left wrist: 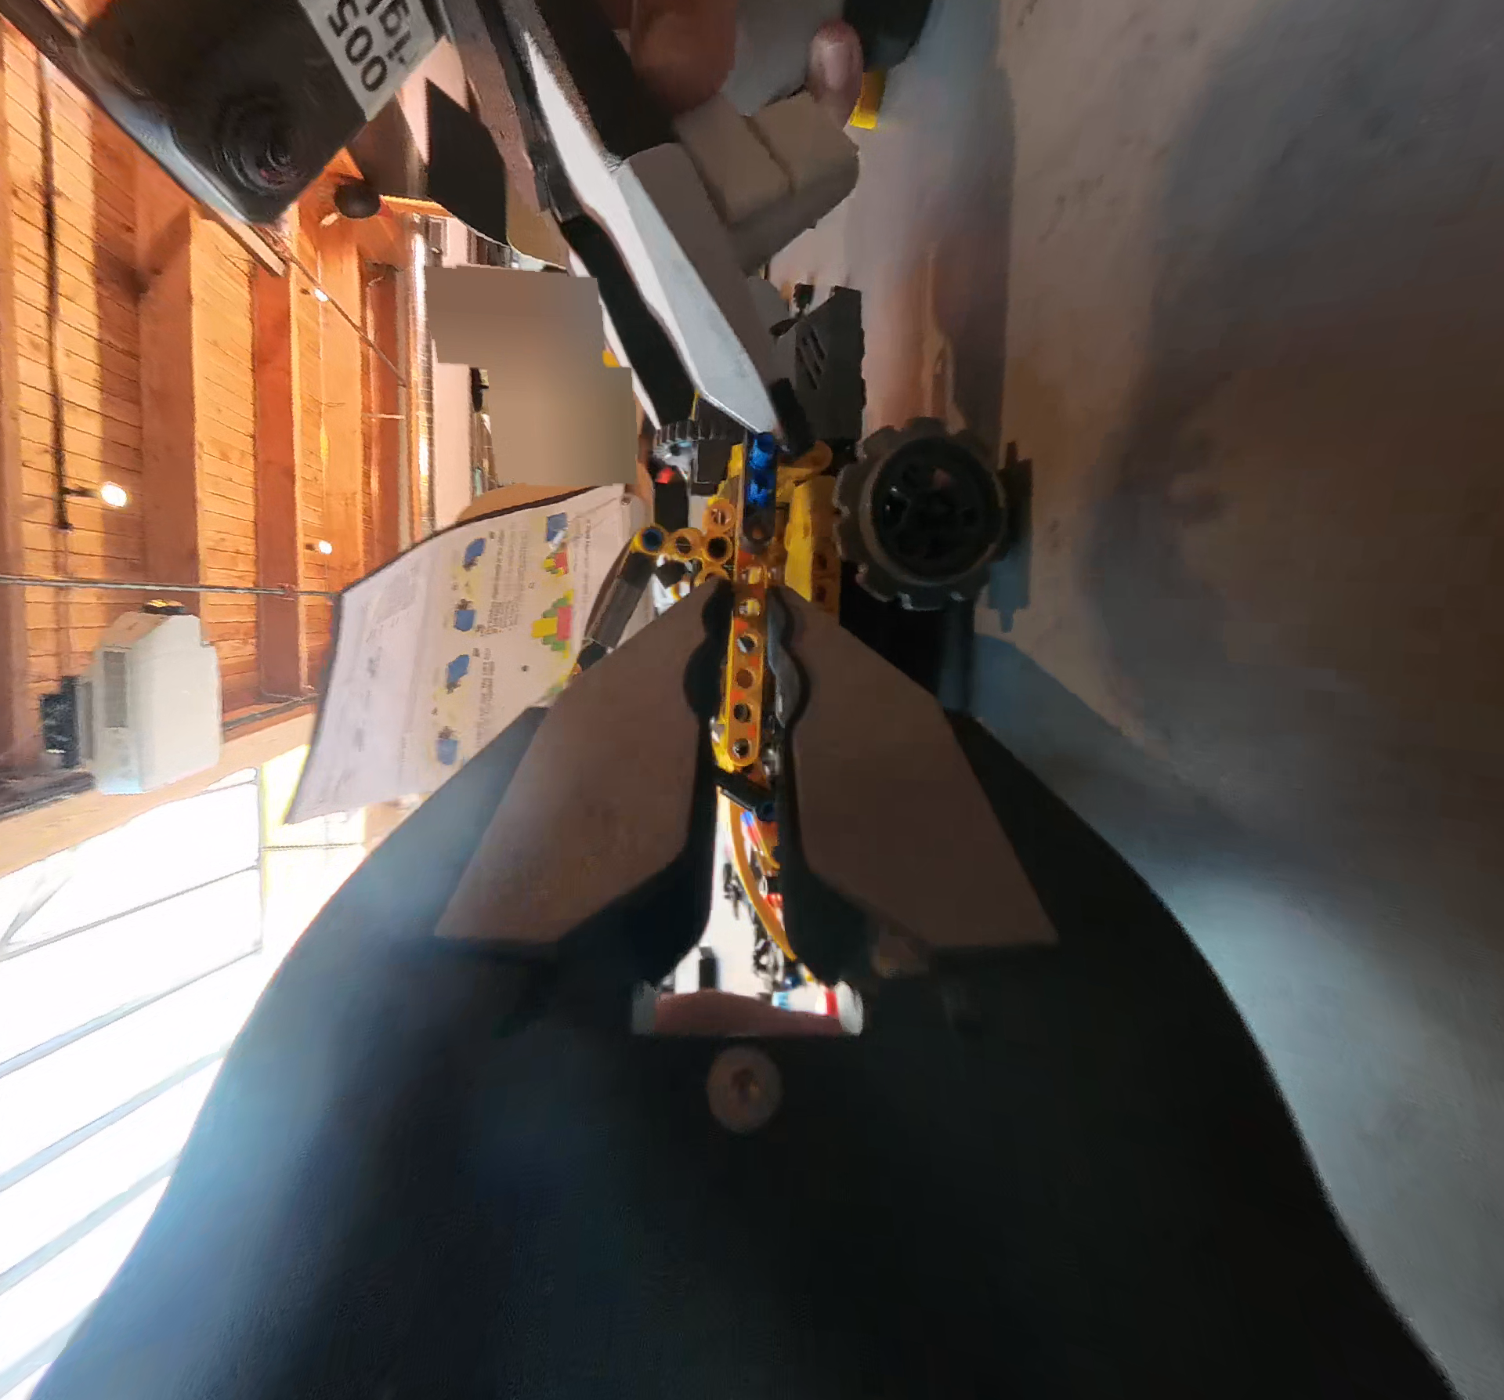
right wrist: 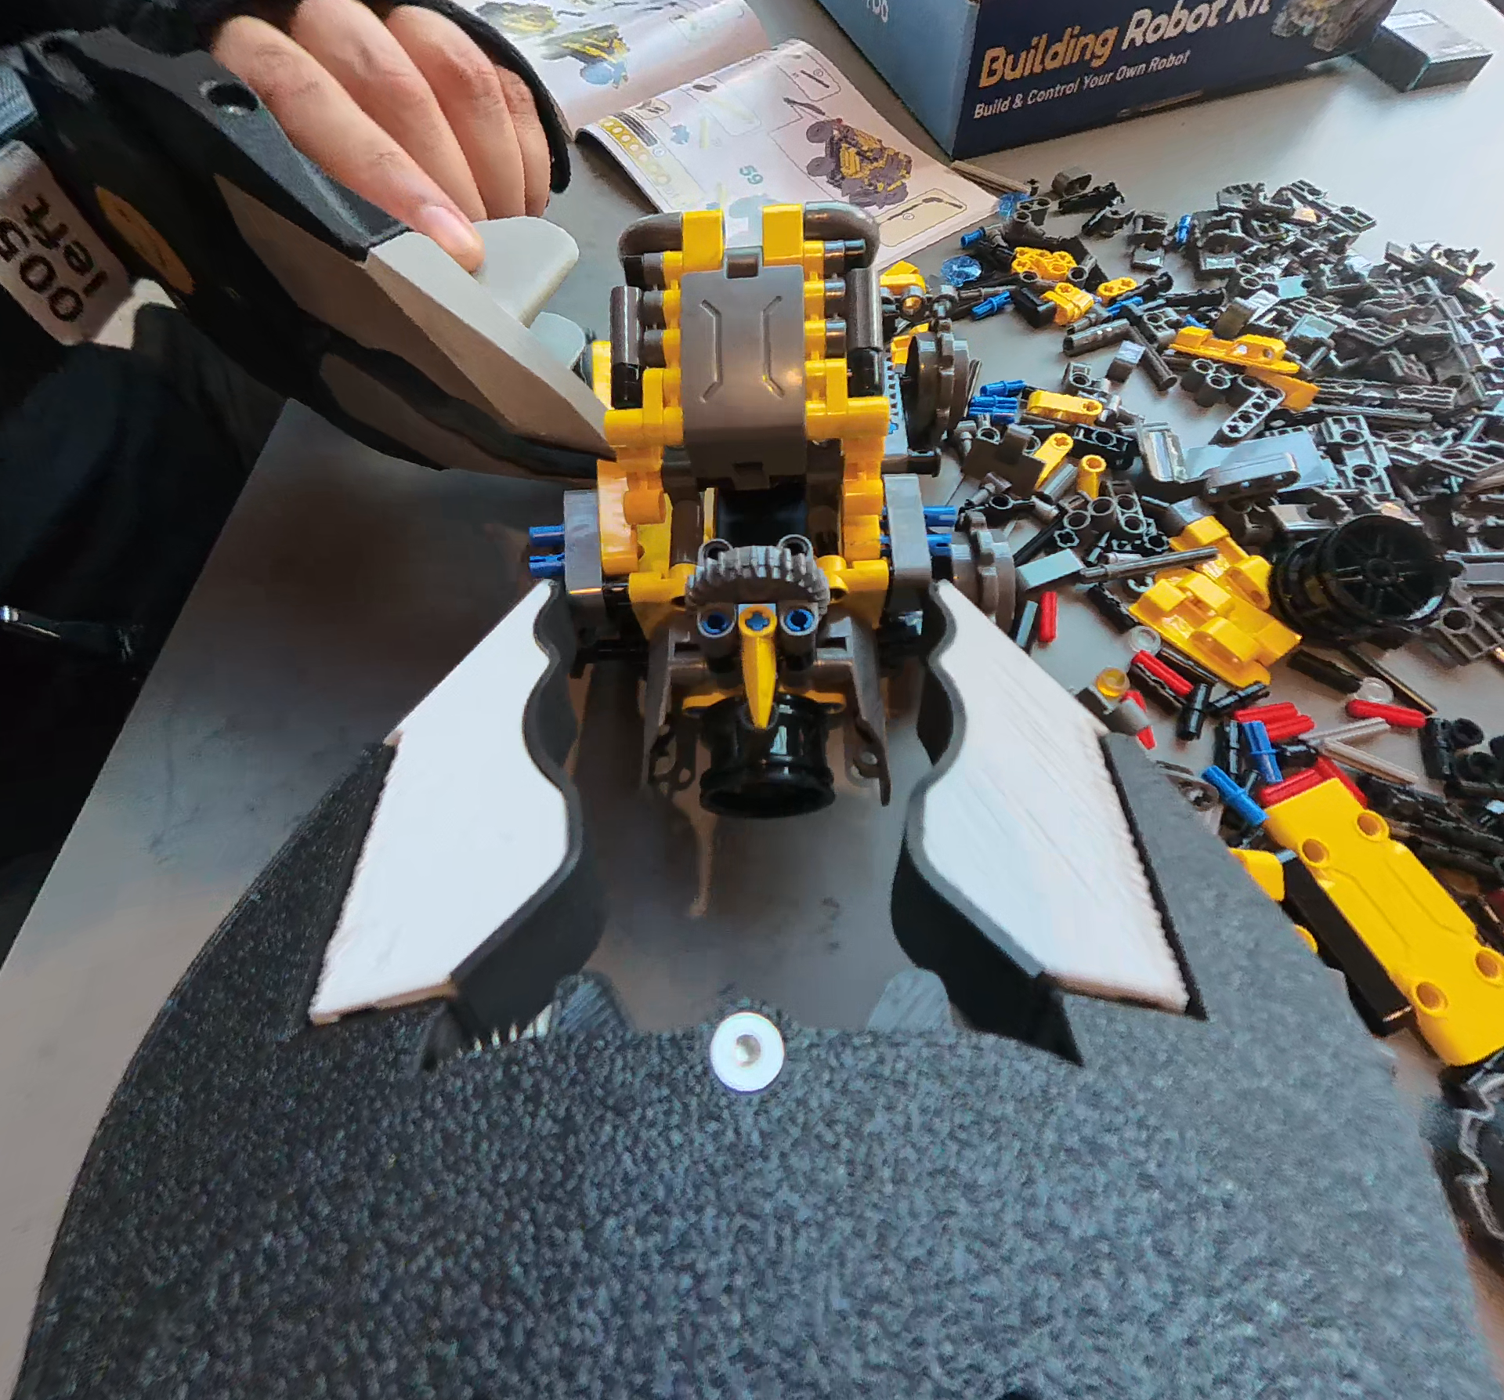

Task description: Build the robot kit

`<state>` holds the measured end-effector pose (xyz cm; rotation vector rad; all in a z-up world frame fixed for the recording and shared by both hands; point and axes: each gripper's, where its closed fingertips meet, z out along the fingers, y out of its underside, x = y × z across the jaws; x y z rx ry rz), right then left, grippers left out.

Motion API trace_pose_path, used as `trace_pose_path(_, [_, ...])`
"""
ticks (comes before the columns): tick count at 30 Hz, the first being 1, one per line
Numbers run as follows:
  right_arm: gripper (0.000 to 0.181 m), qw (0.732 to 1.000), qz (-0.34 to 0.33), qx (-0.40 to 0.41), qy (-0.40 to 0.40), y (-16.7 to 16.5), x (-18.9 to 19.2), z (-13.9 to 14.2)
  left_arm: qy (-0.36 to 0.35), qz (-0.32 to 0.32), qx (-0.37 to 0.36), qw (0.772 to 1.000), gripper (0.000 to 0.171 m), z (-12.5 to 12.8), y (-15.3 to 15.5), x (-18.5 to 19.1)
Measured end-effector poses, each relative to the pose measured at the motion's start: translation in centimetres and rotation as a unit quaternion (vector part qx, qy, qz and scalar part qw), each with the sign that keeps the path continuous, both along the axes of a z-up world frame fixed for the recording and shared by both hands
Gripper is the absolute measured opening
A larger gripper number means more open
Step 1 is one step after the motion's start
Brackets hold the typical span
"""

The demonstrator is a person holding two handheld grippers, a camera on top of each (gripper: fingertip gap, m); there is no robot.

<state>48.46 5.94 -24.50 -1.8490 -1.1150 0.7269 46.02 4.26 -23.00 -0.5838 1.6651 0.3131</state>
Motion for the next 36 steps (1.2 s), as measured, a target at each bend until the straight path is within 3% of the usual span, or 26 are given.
trace_pose_path(5, [0.084, 1.0, -0.01, 0.009, -0.009, 0.2, -0.2, -0.1, -0.001, 0.029, -0.15, 0.988, 0.016, -0.4, -0.1, -1.1])
trace_pose_path(7, [0.083, 1.0, -0.014, 0.015, -0.014, 0.3, -0.2, -0.2, -0.012, 0.039, -0.183, 0.982, 0.029, 0.1, 0.0, -1.5])
trace_pose_path(10, [0.082, 1.0, -0.02, 0.018, -0.017, 0.4, -0.3, -0.2, 0.0, 0.053, -0.209, 0.976, 0.029, 0.2, -0.2, -1.9])
trace_pose_path(13, [0.079, 0.999, -0.027, 0.025, -0.024, 0.6, -0.3, -0.3, 0.009, 0.056, -0.258, 0.965, 0.046, 0.0, -1.3, -2.0])
trace_pose_path(17, [0.08, 0.998, -0.039, 0.029, -0.029, 0.9, -0.2, -0.3, 0.008, 0.101, -0.271, 0.957, 0.04, -0.5, 0.0, -2.7])
trace_pose_path(19, [0.08, 0.998, -0.044, 0.036, -0.036, 1.0, -0.2, -0.4, 0.047, 0.11, -0.283, 0.952, 0.01, -1.9, 0.1, -3.1])
trace_pose_path(27, [0.084, 0.998, -0.037, 0.041, -0.034, 0.7, 0.0, -0.3, 0.046, 0.095, -0.302, 0.948, 0.006, -1.8, 0.2, -3.1])
trace_pose_path(30, [0.084, 0.998, -0.029, 0.048, -0.013, 0.2, 0.3, 0.4, 0.024, 0.043, -0.322, 0.945, 0.005, -0.7, -0.5, -3.8])
trace_pose_path(36, [0.086, 0.998, -0.059, 0.021, 0.032, 0.8, 1.5, 1.7, -0.034, 0.001, -0.405, 0.914, 0.005, -1.3, -1.1, -6.7])
